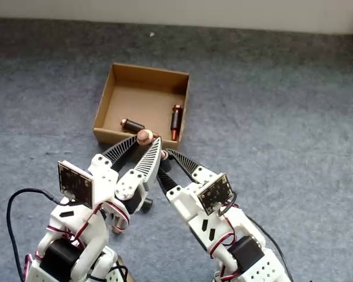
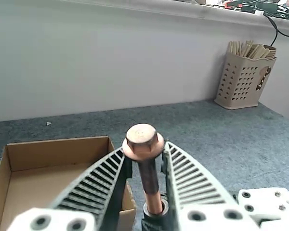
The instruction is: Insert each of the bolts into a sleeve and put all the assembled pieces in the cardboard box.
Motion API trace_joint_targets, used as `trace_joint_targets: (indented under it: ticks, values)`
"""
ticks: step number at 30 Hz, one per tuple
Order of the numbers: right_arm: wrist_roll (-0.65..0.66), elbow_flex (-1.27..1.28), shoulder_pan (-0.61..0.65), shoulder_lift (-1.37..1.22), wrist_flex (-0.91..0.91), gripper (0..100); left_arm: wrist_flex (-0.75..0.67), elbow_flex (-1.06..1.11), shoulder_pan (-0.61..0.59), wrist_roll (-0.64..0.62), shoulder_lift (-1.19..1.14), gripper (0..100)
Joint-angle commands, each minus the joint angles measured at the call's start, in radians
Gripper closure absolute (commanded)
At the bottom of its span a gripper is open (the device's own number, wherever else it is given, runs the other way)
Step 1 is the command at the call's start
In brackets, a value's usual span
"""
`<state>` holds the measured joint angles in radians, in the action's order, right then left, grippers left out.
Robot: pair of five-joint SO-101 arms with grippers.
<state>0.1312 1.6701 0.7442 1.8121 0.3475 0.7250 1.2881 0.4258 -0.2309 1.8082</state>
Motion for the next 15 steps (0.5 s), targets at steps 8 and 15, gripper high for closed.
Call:
trace_joint_targets:
  ticks: [8, 15]
  values:
    - [0.003, 0.039, 0.071, 0.024, -0.027, 99.4, -0.006, -0.018, -0.015, 0.003, 0.010, 87]
    - [0.008, -0.012, 0.074, 0.024, -0.028, 99.4, -0.005, -0.019, -0.015, 0.003, 0.010, 97]
